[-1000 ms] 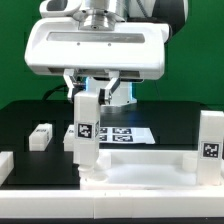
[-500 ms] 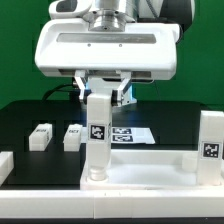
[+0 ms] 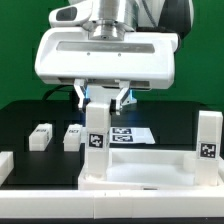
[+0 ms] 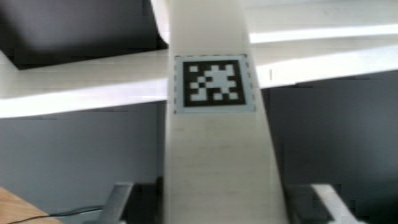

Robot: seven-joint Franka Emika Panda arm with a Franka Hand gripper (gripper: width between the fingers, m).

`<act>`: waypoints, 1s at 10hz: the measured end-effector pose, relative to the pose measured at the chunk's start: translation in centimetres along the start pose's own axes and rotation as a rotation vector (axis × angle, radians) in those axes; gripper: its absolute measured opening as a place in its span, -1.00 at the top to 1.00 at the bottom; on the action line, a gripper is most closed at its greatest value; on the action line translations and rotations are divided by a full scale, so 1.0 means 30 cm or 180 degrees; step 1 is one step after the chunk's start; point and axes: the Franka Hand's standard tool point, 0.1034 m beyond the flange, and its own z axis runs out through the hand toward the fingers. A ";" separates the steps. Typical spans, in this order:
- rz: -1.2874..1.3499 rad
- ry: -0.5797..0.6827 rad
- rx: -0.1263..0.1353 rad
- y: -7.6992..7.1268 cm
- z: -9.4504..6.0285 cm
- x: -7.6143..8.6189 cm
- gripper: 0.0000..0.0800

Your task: Assemble desk

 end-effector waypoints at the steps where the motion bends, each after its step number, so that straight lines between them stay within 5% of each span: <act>1: -0.0009 0.0049 -0.0005 -0.002 0.003 0.004 0.28; 5: -0.0015 0.0090 -0.0010 -0.003 0.005 0.006 0.28; 7: -0.0015 0.0089 -0.0010 -0.002 0.006 0.005 -0.51; 10: -0.0015 0.0088 -0.0011 -0.002 0.006 0.005 -0.62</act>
Offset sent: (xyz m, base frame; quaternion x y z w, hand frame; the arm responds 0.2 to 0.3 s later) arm 0.0000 0.0000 0.0000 0.0000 0.0000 0.0000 1.0000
